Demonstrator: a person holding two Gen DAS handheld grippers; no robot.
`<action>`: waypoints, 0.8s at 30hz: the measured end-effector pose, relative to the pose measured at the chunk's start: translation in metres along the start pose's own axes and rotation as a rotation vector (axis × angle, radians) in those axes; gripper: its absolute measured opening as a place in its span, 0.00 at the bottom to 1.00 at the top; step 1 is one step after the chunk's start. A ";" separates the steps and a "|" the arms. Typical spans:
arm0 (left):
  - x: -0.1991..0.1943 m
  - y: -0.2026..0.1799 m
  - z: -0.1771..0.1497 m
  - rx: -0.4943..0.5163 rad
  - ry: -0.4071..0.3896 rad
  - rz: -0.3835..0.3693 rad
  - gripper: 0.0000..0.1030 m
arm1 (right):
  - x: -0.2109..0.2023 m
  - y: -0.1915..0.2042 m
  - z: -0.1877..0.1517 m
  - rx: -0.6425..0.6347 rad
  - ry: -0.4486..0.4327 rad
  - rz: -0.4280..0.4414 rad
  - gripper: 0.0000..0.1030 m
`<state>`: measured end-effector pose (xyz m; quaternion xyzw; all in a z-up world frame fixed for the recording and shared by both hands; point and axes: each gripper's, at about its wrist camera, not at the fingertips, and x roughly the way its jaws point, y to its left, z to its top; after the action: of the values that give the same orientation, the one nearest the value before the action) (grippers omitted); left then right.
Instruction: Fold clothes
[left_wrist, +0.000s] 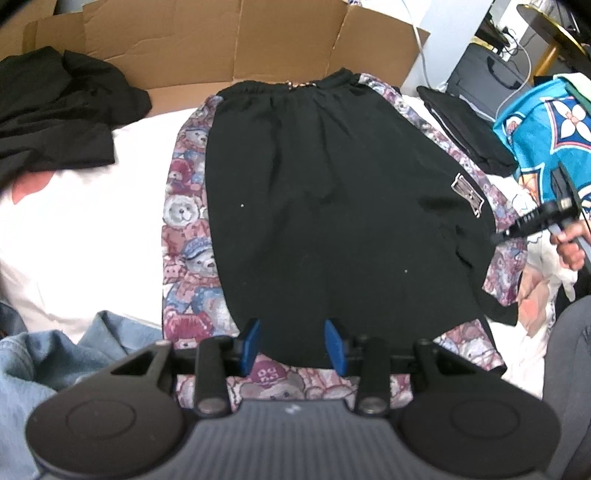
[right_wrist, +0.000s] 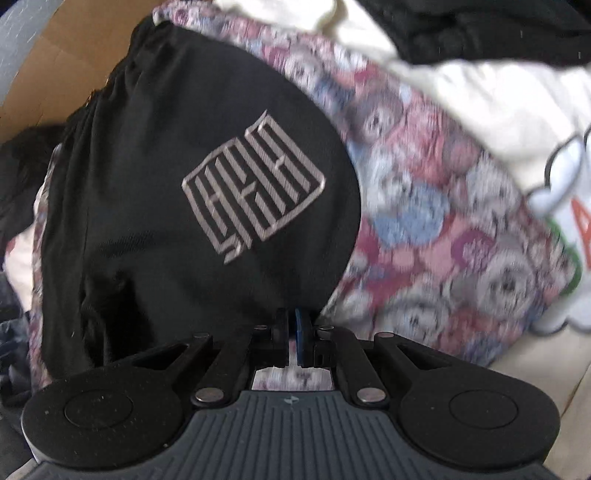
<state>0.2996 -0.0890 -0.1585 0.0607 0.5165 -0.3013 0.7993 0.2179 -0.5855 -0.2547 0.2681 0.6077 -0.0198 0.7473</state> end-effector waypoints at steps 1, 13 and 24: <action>-0.001 -0.001 0.000 0.001 -0.004 -0.002 0.40 | 0.000 0.002 -0.004 -0.010 0.019 0.001 0.02; -0.013 0.010 -0.009 -0.016 -0.039 -0.004 0.40 | 0.006 0.066 -0.054 -0.201 0.231 0.010 0.04; -0.031 0.041 -0.035 -0.072 -0.029 0.057 0.40 | 0.010 0.126 -0.074 -0.259 0.165 0.128 0.23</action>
<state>0.2860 -0.0283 -0.1565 0.0421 0.5134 -0.2603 0.8166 0.1982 -0.4435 -0.2252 0.2085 0.6461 0.1281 0.7230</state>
